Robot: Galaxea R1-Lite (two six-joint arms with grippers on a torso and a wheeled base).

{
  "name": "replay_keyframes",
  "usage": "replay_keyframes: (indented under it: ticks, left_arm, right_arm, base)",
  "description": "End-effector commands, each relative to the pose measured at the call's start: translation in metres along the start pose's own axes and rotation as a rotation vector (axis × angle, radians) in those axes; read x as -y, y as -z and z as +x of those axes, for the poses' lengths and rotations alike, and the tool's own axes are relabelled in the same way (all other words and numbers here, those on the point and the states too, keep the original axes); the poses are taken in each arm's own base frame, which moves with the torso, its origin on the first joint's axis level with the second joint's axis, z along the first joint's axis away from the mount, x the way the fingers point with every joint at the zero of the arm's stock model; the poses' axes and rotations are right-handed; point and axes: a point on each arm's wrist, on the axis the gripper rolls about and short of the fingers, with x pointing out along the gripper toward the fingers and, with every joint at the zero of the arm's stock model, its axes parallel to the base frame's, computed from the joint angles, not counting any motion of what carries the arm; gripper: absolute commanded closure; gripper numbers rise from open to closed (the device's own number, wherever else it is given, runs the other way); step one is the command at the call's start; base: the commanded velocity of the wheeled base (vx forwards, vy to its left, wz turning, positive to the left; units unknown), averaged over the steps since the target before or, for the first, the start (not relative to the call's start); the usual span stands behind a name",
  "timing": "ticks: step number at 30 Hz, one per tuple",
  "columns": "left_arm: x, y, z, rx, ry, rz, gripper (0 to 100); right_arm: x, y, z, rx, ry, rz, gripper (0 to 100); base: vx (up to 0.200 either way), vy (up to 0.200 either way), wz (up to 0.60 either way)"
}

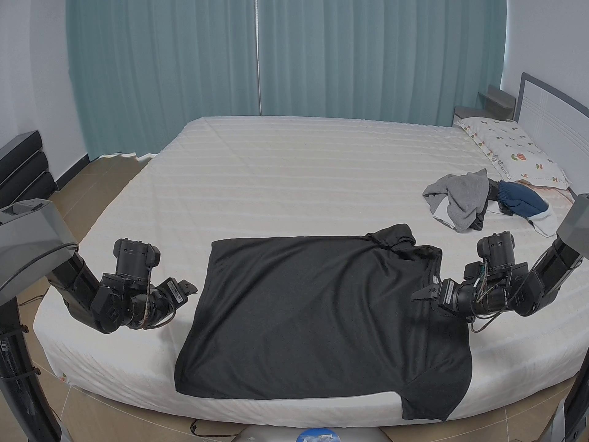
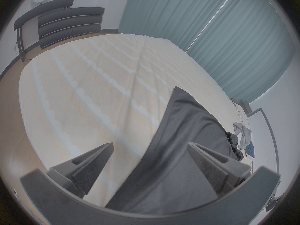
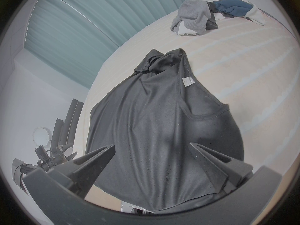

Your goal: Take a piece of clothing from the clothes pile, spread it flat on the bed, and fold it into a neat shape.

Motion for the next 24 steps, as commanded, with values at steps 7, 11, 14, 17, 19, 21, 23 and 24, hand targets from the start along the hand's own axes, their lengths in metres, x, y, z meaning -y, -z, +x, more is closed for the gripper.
replay_keyframes:
  ticks: [7,11,14,17,19,21,23,24]
  left_arm:
    - [0.002,-0.017,0.006,0.053,0.014,-0.024,0]
    - [0.005,-0.030,0.013,0.083,0.025,-0.038,0]
    - [0.008,-0.040,0.022,0.107,0.037,-0.045,0]
    - [0.011,-0.049,0.042,0.121,0.043,-0.044,0]
    - [0.012,-0.055,0.056,0.130,0.050,-0.050,0]
    - [0.012,-0.057,0.066,0.128,0.054,-0.052,0]
    - [0.016,-0.064,0.078,0.137,0.065,-0.054,0]
    - [0.017,-0.067,0.093,0.139,0.067,-0.055,0]
  right_arm:
    - [0.000,0.001,0.000,-0.002,-0.001,0.001,0]
    - [-0.001,0.002,-0.001,0.009,-0.007,-0.001,0]
    - [-0.002,0.003,0.000,0.032,-0.025,0.017,0]
    - [-0.005,0.007,0.002,0.045,-0.042,0.026,0]
    - [-0.005,0.009,0.001,0.040,-0.043,0.026,0]
    - [-0.005,0.011,0.001,0.034,-0.042,0.025,0]
    - [-0.005,0.012,0.000,0.032,-0.040,0.026,0]
    - [-0.003,0.012,0.001,0.031,-0.037,0.028,0]
  base:
    - [0.000,0.000,0.00]
    - [0.000,0.000,0.00]
    - [0.000,0.000,0.00]
    - [0.000,0.000,0.00]
    - [0.000,0.000,0.00]
    - [0.000,0.000,0.00]
    - [0.000,0.000,0.00]
    - [0.000,0.000,0.00]
